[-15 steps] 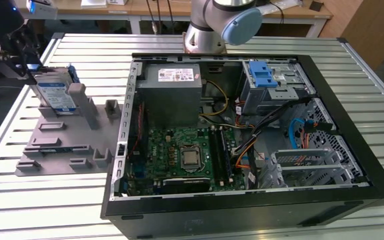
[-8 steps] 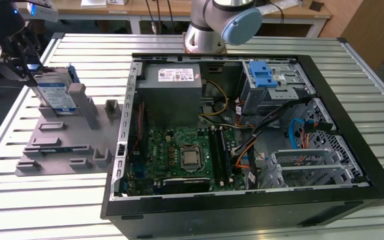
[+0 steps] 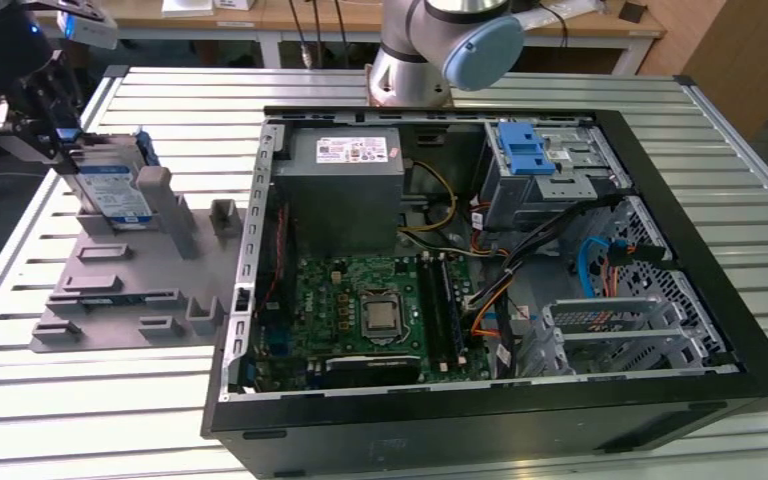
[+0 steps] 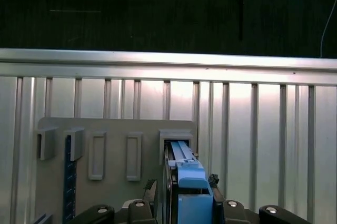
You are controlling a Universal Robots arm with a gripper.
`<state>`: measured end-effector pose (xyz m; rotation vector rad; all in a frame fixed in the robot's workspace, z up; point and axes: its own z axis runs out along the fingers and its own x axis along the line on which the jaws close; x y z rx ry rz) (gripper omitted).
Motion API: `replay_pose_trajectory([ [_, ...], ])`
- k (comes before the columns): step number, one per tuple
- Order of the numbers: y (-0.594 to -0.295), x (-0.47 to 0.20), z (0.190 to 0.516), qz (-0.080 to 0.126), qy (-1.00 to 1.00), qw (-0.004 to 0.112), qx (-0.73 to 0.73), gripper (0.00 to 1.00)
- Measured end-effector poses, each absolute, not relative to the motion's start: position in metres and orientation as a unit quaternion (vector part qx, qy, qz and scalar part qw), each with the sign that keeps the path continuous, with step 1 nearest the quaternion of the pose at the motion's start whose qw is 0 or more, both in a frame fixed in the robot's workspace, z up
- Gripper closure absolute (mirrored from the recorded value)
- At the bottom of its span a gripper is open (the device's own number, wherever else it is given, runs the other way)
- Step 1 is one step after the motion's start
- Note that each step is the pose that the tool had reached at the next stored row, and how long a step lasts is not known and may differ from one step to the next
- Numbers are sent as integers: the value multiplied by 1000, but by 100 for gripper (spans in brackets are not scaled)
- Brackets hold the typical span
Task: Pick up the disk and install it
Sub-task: 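Pick up the disk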
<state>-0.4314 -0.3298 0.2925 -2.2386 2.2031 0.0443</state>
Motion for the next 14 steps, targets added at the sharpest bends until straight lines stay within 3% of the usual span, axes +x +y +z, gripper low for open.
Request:
replay_pose_trajectory([
  [14,-329,-431,287,14,701,0,-713,52],
])
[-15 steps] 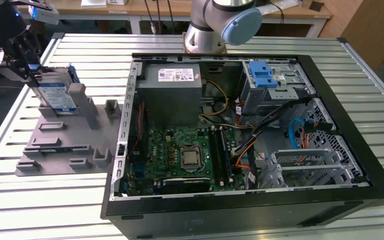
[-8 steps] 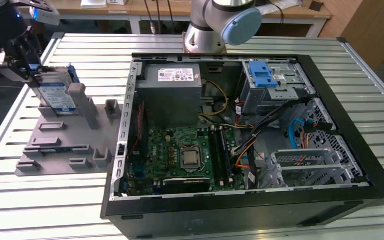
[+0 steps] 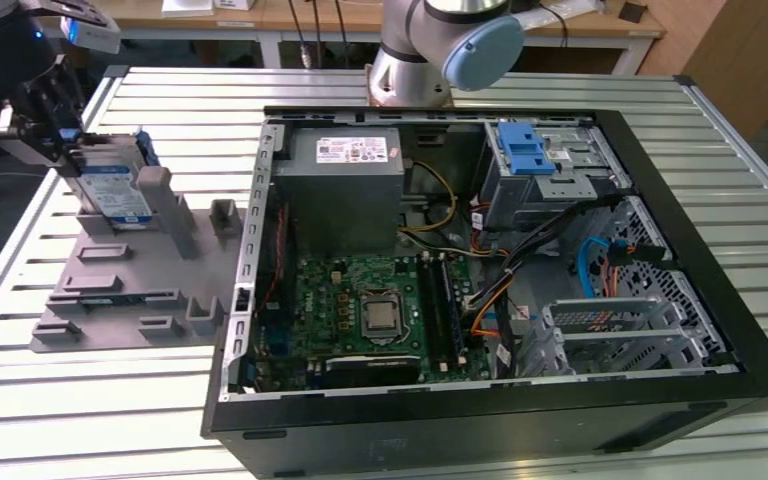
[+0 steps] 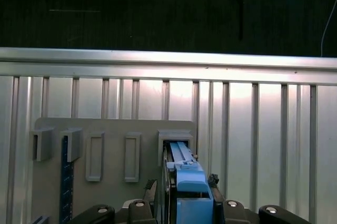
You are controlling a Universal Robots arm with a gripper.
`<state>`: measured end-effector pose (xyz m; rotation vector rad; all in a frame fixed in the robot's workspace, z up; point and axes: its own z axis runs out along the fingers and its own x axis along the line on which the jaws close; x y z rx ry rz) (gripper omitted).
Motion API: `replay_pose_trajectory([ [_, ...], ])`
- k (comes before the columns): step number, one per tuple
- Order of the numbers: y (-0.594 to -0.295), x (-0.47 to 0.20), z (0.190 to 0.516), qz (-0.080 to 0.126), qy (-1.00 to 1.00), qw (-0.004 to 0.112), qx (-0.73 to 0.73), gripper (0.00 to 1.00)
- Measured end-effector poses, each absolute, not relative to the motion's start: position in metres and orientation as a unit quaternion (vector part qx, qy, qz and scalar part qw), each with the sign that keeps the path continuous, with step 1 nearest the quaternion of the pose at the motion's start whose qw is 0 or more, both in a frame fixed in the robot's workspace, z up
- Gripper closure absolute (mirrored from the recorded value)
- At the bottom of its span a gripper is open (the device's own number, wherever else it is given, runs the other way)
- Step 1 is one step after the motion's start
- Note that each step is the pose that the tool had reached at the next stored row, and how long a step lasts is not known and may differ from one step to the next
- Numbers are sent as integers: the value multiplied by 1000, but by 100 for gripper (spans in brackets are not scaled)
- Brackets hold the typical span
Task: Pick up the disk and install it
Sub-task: 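Pick up the disk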
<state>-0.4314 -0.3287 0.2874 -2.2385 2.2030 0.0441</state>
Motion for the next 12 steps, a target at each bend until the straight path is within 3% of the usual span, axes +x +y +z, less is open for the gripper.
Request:
replay_pose_trajectory([
  [4,-329,-431,288,14,701,0,-713,64],
  [12,-329,-431,288,13,702,0,-712,64],
])
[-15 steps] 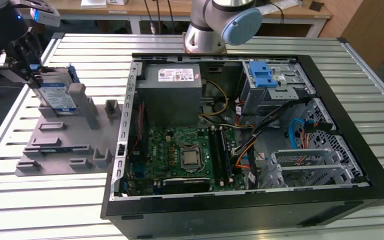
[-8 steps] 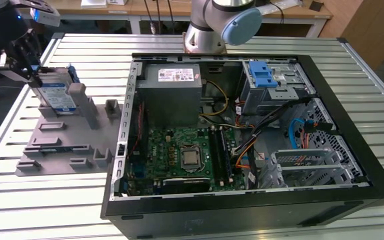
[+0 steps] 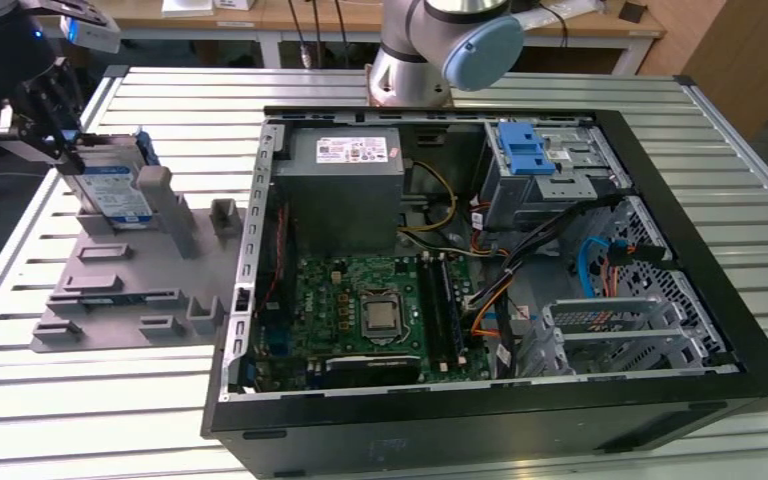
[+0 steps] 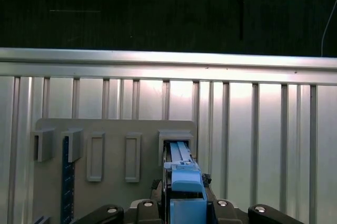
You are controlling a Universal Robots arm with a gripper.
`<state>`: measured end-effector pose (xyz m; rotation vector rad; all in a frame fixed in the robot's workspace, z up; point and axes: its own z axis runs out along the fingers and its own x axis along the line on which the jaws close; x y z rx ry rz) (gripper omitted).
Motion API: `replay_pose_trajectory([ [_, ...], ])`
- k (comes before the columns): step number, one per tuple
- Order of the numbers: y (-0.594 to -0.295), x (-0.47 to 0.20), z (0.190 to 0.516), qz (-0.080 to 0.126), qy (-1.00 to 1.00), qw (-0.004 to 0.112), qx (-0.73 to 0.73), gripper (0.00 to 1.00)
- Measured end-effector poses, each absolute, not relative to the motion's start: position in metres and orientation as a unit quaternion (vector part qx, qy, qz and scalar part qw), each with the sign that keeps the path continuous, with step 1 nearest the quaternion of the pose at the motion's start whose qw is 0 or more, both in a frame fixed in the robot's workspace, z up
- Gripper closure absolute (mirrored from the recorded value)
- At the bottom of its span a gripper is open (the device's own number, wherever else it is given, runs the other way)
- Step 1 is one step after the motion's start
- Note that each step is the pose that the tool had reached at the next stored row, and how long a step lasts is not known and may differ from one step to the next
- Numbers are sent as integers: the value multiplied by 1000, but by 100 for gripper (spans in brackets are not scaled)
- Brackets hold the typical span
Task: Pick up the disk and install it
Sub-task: 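Pick up the disk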
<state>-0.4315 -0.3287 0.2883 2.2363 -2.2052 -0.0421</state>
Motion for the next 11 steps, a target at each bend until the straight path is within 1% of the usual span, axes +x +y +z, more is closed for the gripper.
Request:
replay_pose_trajectory([
  [11,-329,-431,291,-13,-710,1,704,62],
])
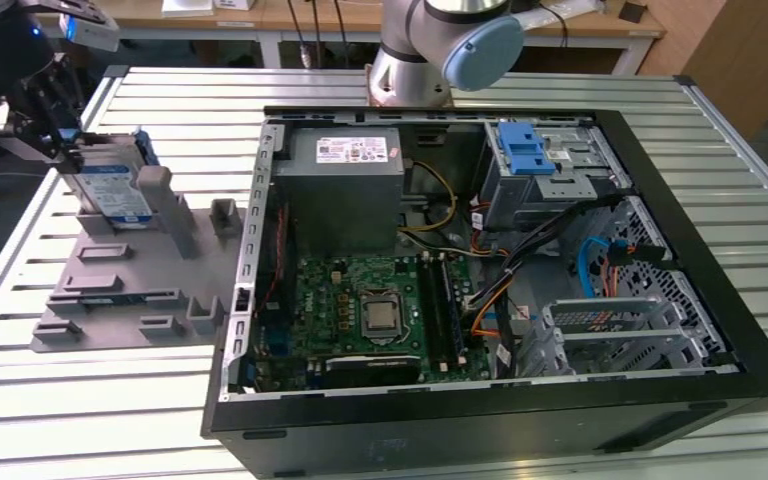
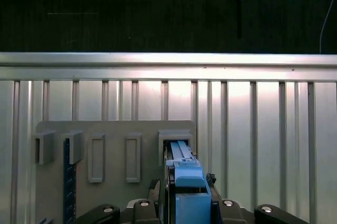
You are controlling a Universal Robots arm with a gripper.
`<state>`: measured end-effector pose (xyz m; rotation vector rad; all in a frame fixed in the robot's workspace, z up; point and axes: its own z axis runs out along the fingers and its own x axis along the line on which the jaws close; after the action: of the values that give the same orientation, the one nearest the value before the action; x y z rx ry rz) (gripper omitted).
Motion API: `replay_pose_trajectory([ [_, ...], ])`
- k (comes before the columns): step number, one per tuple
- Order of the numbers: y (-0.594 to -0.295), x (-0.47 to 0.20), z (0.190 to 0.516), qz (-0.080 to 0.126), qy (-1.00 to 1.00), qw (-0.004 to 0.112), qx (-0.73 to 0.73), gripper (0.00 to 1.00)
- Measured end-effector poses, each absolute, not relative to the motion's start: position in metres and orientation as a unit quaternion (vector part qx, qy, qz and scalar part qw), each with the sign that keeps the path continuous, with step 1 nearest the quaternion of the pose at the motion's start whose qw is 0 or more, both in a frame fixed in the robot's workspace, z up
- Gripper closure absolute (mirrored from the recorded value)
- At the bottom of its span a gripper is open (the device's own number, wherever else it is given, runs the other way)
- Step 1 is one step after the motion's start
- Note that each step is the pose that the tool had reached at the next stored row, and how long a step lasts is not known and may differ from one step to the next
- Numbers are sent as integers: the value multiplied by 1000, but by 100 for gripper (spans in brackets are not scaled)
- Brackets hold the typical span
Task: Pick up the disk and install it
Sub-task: 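Pick up the disk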
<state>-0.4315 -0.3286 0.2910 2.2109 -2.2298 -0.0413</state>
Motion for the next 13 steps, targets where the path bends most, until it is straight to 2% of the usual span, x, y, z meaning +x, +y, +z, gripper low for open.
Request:
replay_pose_trajectory([
  [1,-329,-431,291,-13,-710,0,704,56],
  [6,-329,-431,291,-13,-710,0,704,56],
  [8,-329,-431,291,-13,-710,1,704,57],
  [9,-329,-431,291,-13,-710,0,704,64],
  [13,-329,-431,295,-13,-710,0,704,64],
])
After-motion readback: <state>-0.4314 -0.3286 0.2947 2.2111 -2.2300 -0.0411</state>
